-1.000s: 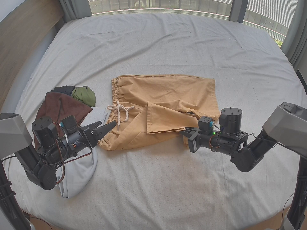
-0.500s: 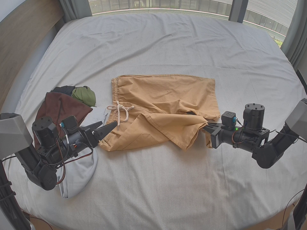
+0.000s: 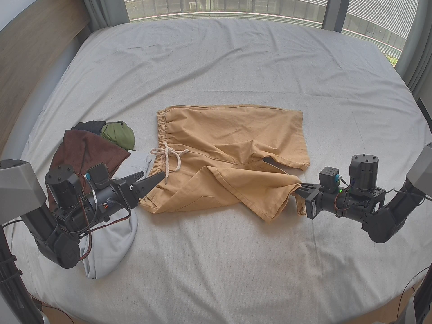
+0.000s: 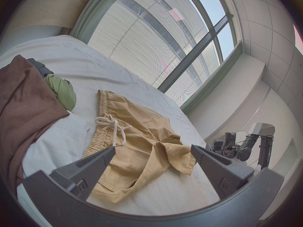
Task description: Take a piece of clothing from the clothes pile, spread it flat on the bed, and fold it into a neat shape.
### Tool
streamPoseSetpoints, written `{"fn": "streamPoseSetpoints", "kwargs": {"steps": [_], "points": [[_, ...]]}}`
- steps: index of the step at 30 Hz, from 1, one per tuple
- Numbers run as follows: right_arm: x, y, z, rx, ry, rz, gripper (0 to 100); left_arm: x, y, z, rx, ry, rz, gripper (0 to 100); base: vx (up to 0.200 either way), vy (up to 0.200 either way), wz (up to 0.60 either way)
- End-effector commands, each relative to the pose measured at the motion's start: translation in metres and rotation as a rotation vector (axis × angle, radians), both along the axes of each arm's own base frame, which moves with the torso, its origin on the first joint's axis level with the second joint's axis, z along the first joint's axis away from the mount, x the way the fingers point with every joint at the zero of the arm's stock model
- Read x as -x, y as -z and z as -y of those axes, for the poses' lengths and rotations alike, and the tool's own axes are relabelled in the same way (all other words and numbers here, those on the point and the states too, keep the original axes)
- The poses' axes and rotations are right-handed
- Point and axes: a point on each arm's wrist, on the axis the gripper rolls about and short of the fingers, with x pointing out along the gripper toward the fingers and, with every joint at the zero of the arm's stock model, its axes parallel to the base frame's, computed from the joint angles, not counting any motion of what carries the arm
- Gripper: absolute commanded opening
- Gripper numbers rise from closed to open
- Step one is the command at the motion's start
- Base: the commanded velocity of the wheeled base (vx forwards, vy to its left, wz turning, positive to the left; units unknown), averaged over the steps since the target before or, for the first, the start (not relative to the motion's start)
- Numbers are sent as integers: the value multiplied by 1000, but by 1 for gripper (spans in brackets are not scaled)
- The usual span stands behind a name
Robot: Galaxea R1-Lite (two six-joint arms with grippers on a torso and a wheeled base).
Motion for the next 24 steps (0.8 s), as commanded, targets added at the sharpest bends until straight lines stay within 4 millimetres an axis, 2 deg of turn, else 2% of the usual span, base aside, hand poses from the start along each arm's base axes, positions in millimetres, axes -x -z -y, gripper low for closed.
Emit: {"fn": "streamPoseSetpoints", "kwargs": {"steps": [1, 6, 18, 19, 23, 24], "points": [[-3, 14, 4, 14, 13, -40, 0, 0, 1, 0, -1, 0, -4, 100, 0, 0, 0], [-2, 20, 8, 20, 26, -62, 0, 0, 1, 0, -1, 0, -4, 100, 0, 0, 0], [2, 22, 10, 20, 22, -71, 0, 0, 1, 0, -1, 1, -4, 100, 0, 0, 0], [3, 22, 9, 15, 9, -74, 100, 0, 1, 0, -1, 0, -4, 100, 0, 0, 0], [4, 20, 9, 6, 9, -59, 100, 0, 1, 0, -1, 1, -4, 100, 0, 0, 0], [8, 14, 12, -2, 5, -50, 100, 0, 1, 0, -1, 0, -4, 100, 0, 0, 0]]}}
